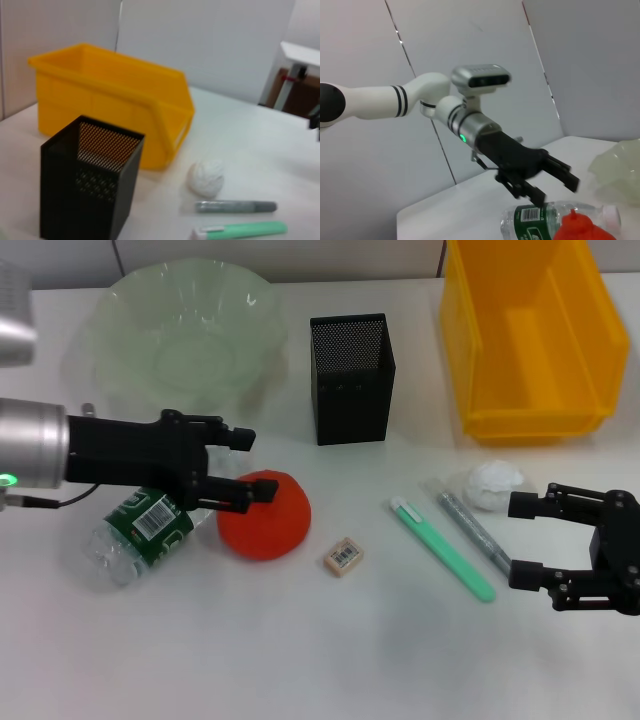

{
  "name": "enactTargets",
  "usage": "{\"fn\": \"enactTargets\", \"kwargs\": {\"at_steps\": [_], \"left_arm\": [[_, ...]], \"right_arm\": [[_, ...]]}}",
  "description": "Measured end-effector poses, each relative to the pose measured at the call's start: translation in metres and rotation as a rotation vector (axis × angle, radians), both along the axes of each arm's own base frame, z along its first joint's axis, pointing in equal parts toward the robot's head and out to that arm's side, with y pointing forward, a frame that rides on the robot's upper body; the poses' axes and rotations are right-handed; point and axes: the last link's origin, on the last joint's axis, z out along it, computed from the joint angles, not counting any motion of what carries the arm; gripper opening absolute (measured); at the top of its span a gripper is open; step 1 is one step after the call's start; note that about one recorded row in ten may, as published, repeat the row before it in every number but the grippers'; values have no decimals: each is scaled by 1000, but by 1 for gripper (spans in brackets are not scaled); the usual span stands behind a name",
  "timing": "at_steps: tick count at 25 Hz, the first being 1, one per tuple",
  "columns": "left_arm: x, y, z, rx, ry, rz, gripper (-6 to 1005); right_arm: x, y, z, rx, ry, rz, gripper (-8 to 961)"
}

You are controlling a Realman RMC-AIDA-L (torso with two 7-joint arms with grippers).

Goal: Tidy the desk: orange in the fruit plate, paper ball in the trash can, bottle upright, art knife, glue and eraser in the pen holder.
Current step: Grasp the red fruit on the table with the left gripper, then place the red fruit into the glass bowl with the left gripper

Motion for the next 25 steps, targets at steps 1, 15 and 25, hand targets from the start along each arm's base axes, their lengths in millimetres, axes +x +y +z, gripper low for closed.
{"fn": "enactTargets", "kwargs": {"at_steps": [1,15,25], "left_arm": [[0,2,-3,2,11,2,774],[-6,7,-32,-1,170,-23,493],[-7,5,-33,14,143,-21,248]], "right_arm": [[0,0,-1,0,2,0,836],[-1,1,-3,4,-1,-3,836],[-1,1,-3,4,0,-5,835]]}}
